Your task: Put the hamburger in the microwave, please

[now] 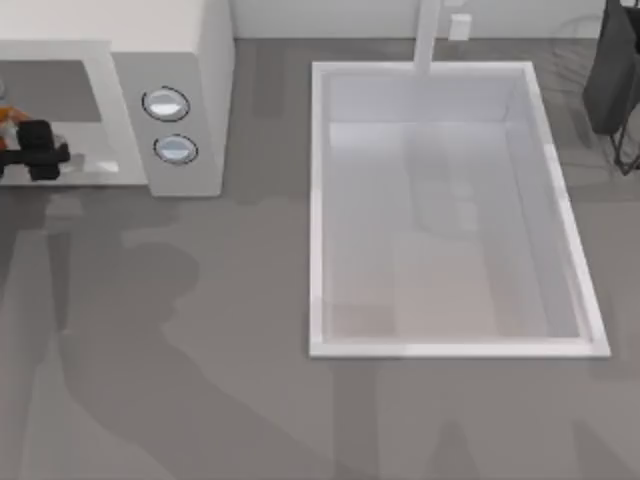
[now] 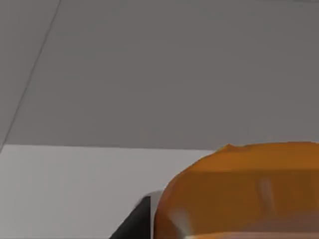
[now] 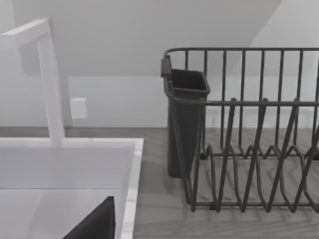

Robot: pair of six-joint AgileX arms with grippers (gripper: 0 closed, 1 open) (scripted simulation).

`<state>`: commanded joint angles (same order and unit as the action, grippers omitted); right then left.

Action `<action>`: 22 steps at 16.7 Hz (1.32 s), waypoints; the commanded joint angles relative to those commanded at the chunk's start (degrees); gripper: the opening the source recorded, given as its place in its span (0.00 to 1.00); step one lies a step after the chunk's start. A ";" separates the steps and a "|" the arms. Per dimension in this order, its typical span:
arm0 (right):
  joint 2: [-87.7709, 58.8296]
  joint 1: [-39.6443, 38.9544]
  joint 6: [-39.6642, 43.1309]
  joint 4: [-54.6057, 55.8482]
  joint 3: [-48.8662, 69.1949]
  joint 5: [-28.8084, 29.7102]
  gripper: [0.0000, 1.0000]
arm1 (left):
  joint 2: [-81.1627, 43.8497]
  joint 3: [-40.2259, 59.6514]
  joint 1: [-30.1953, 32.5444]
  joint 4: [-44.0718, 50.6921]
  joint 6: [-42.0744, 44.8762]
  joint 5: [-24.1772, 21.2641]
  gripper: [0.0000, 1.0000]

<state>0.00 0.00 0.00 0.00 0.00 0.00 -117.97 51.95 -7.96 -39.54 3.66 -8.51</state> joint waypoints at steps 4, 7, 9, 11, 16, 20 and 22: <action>0.00 0.00 0.00 0.00 0.00 0.00 1.00 | -2.50 -1.14 0.15 -9.11 0.28 -0.87 0.00; 0.00 0.00 0.00 0.00 0.00 0.00 1.00 | -2.72 -1.20 0.16 -10.05 0.32 -0.97 0.00; 0.00 0.00 0.00 0.00 0.00 0.00 1.00 | -2.72 -1.20 0.16 -10.05 0.32 -0.97 0.00; 0.00 0.00 0.00 0.00 0.00 0.00 1.00 | -2.56 -0.95 -0.15 -9.91 0.43 -0.87 0.00; 0.00 0.00 0.00 0.00 0.00 0.00 1.00 | -7.11 5.56 1.53 -8.16 1.18 -1.46 0.00; 0.00 0.00 0.00 0.00 0.00 0.00 1.00 | -13.36 16.87 3.42 -2.79 0.95 -1.91 0.00; 0.00 0.00 0.00 0.00 0.00 0.00 1.00 | -16.68 23.59 4.07 0.63 0.46 -1.86 0.00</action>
<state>0.00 0.00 0.00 0.00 0.00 0.00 -134.65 75.53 -3.89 -38.92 4.13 -10.37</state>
